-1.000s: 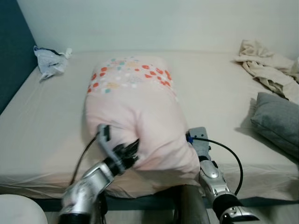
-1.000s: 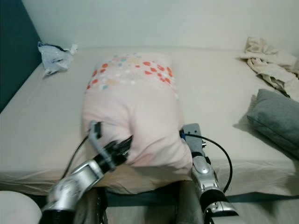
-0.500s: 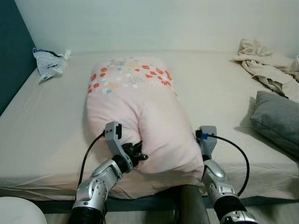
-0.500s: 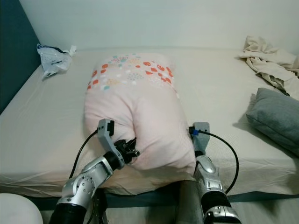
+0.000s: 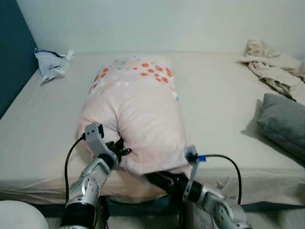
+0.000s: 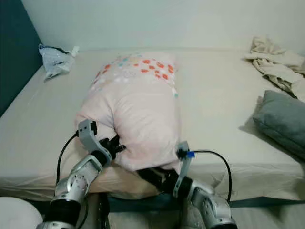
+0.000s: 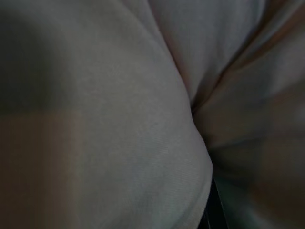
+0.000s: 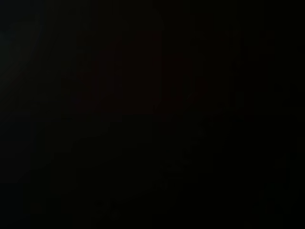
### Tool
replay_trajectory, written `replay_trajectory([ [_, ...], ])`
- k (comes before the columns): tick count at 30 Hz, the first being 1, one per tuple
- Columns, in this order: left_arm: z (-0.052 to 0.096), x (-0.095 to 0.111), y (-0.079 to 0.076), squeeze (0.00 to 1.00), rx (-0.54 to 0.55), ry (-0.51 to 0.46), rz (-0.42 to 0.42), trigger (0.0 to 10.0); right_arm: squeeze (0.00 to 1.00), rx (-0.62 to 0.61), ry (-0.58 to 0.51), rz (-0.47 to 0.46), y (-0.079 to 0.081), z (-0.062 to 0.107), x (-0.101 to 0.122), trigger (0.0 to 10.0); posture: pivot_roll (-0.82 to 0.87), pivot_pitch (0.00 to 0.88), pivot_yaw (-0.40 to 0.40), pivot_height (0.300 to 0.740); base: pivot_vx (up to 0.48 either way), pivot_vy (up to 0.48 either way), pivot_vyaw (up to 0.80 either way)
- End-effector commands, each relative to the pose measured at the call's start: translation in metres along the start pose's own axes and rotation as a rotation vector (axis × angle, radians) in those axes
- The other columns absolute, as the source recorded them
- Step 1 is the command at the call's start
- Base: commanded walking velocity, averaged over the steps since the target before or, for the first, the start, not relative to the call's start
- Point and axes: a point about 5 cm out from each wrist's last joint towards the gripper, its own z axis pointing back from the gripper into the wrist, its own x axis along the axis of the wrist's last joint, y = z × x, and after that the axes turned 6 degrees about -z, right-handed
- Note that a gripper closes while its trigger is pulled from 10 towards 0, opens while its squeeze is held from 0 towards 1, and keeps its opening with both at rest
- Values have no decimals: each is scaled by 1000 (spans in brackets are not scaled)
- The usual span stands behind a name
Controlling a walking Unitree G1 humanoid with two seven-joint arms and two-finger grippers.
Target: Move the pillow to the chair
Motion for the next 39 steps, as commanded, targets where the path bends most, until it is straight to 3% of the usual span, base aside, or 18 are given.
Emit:
replay_trajectory([
  [1, -1, -2, 2, 0, 26, 7, -3, 0, 1000, 34, -27, -30, 7, 5, 5, 10000, 11, 97, -39, 513, 0, 0, 0],
  [6, -2, -4, 2, 0, 32, 8, -7, 0, 1000, -115, -108, -13, 1, 30, 15, 10000, 4, 104, -32, 513, 0, 0, 0],
  [9, -3, -5, 2, 0, 30, 11, -8, 0, 1000, -344, -217, -14, -15, 49, 24, 10000, -3, 106, -25, 513, 0, 0, 0],
  [13, -3, -6, 2, 0, 21, 16, -8, 0, 1000, -407, -305, -54, -17, 59, 32, 10000, -6, 108, -19, 513, 0, 0, 0],
  [17, -4, -7, 0, 0, 10, 20, -9, 0, 1000, -360, -363, -94, -12, 54, 42, 10000, -6, 108, -15, 513, 0, 0, 0],
  [23, -4, -7, -1, 0, 3, 21, -15, 0, 1000, -228, -296, -99, 3, 40, 43, 10000, 2, 106, -19, 513, 0, 0, 0],
  [28, -3, -9, -2, 0, -14, 31, -41, 0, 1000, -291, -330, -86, -5, 30, 48, 10000, 5, 108, -14, 513, 0, 0, 0],
  [32, -2, -12, -2, 0, -20, 48, -70, 0, 1000, -387, -422, -60, -14, 24, 61, 10000, 7, 114, -15, 513, 0, 0, 0],
  [33, -2, -12, -1, 0, -19, 48, -72, 0, 133, -407, -433, -59, -16, 23, 63, 5255, 7, 116, -15, 513, 0, 0, 0],
  [34, -1, -12, -1, 0, -18, 49, -76, 0, 0, -433, -440, -54, -20, 22, 66, 2549, 10, 118, -18, 513, 0, 0, 0],
  [35, -1, -12, -1, 0, -17, 48, -78, 0, 0, -441, -445, -55, -21, 22, 66, 0, 11, 119, -18, 513, 0, 0, 0],
  [39, -1, -11, 0, 0, -15, 47, -81, 0, 0, -456, -448, -53, -24, 22, 67, 0, 15, 120, -20, 513, 0, 0, 0],
])
